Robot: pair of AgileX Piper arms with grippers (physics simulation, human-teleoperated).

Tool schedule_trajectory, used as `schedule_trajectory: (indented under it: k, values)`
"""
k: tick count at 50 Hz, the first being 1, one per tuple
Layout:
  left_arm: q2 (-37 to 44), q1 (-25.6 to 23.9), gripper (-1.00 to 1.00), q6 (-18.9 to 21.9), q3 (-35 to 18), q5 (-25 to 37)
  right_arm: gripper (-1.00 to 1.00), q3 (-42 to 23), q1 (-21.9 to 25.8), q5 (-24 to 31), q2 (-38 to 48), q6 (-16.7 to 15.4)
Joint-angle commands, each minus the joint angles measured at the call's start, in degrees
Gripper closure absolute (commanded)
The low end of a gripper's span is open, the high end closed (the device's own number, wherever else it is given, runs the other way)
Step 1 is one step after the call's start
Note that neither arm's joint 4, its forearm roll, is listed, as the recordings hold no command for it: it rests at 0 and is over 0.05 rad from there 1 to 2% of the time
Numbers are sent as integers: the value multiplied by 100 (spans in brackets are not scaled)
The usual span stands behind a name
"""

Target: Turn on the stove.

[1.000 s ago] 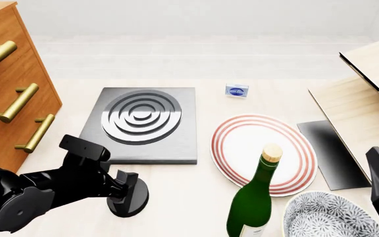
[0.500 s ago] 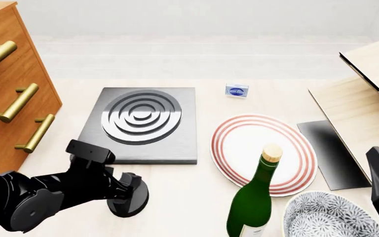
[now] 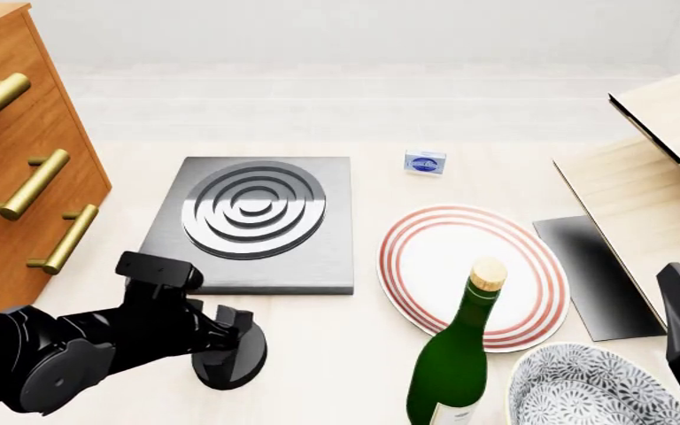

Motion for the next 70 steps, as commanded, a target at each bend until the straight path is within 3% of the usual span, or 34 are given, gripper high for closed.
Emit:
schedule_trajectory:
  k: [1,22,36,52,70]
  values:
    - [-285,683,-100,688,26,257,-100,0,4,0,0,4]
    - [-672,1186,-100,958,-111,565,-100,0,-1,1,0,-1]
    - [-762,1251,-100,974,-106,621,-100,0,1,0,0,1]
    - [-2044,1283,-100,1131,-309,1660,-100,0,0,0,0,-1]
    - [-3006,1350,-100,936,-198,2038,-100,0,-1,1,0,0]
